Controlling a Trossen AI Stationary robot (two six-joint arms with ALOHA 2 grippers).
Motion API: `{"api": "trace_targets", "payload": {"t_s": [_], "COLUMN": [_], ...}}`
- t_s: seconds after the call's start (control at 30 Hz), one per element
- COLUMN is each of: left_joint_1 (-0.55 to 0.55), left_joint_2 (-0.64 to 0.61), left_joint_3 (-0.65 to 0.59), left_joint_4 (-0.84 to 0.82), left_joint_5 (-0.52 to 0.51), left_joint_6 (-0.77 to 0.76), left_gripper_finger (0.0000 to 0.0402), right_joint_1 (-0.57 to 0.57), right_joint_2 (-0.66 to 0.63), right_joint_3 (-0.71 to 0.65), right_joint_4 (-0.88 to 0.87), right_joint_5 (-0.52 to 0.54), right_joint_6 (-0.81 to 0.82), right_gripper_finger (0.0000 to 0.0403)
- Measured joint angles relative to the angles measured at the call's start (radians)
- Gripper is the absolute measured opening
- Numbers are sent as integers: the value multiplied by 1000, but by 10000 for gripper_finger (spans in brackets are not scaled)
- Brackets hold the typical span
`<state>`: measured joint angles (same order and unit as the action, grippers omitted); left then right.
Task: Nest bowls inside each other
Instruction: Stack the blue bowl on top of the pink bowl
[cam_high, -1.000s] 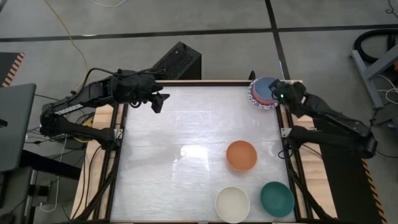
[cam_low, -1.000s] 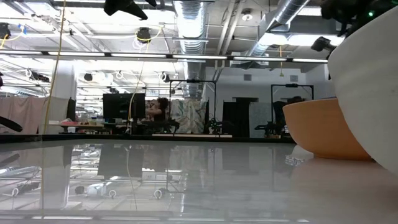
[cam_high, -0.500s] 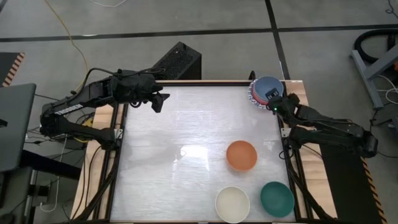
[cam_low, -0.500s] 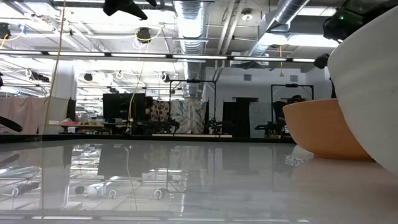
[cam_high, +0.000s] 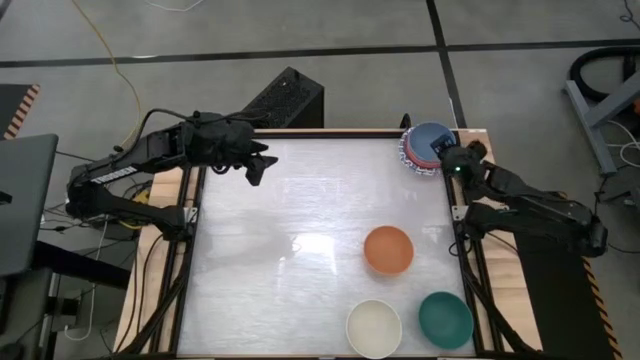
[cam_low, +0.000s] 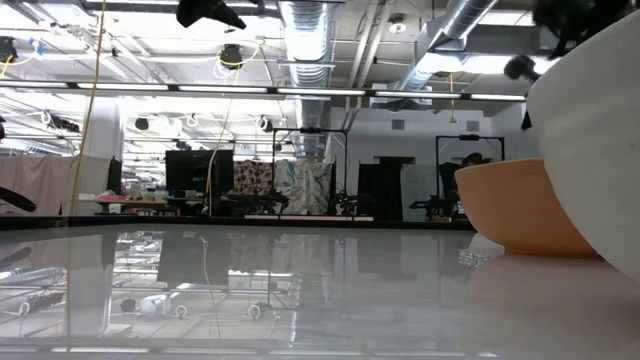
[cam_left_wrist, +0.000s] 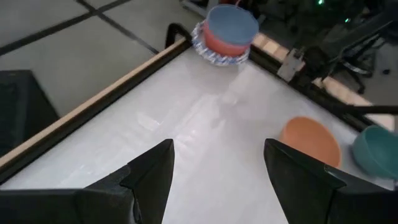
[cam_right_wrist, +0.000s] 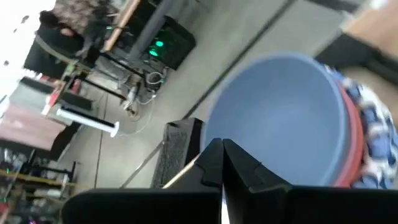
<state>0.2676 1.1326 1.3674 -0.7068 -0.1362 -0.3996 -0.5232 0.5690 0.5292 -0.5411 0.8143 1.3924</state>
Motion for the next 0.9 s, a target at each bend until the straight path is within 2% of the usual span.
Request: {"api": "trace_targets", "payload": {"t_s": [0.07, 0.17, 0.47, 0.73, 0.9], "left_joint_1": [1, 0, -8, -33, -37], "left_joint_2": [16, 53, 190, 249, 259], "left_joint_3": [0, 0, 0, 0, 0], "left_joint_4": [18, 62, 99, 146, 157], "left_joint_5": [24, 66, 185, 219, 219], "left_joint_6": [1, 7, -6, -16, -20], "left_gripper_finger": [238, 238, 238, 238, 238], "right_joint_1": [0, 4, 6, 6, 7], "right_joint_2": [-21, -36, 0, 14, 11], "right_joint_3": [28, 59, 60, 59, -5], "right_joint_4": [-20, -98, -391, -339, -266], "right_joint_5": [0, 19, 48, 79, 79], "right_joint_6": [-78, -94, 153, 106, 94], "right_gripper_finger": [16, 11, 10, 10, 9]}}
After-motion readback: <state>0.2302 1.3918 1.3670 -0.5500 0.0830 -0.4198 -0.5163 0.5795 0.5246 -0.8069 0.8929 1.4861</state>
